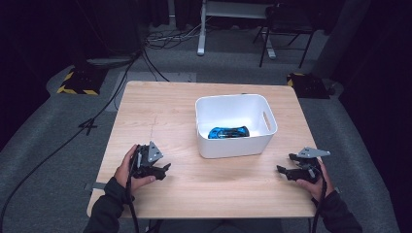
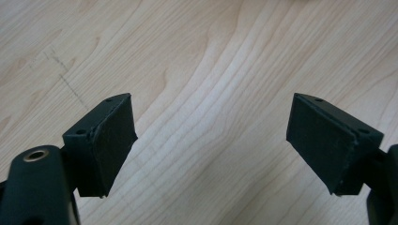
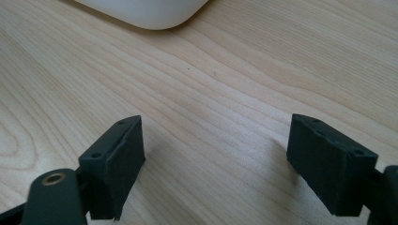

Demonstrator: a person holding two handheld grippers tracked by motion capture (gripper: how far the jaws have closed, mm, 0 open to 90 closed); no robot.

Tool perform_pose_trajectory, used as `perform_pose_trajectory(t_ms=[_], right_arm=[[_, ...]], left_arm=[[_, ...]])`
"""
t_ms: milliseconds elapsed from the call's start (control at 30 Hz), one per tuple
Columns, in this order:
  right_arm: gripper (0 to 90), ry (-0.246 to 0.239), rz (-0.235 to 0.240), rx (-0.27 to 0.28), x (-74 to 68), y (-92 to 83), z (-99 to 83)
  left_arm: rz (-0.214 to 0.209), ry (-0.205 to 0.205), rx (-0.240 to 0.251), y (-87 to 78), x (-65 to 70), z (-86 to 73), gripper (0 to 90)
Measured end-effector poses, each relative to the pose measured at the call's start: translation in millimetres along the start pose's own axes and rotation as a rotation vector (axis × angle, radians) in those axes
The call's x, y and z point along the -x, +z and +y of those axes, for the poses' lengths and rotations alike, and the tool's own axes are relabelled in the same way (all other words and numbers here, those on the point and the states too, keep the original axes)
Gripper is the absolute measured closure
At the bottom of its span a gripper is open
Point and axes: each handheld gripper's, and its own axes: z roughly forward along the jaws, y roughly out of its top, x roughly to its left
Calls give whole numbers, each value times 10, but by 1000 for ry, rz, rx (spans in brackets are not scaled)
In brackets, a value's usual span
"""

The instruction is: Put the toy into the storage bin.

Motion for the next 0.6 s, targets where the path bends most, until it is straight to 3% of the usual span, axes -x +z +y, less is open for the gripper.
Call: perform_pose_trajectory(t_ms=[433, 600], right_arm=[[195, 0, 0, 0, 0, 0, 0], [195, 0, 0, 1, -1, 1, 0]], left_arm=[[-15, -58, 7, -16, 81, -237, 161], [-36, -117, 23, -40, 73, -337, 160]])
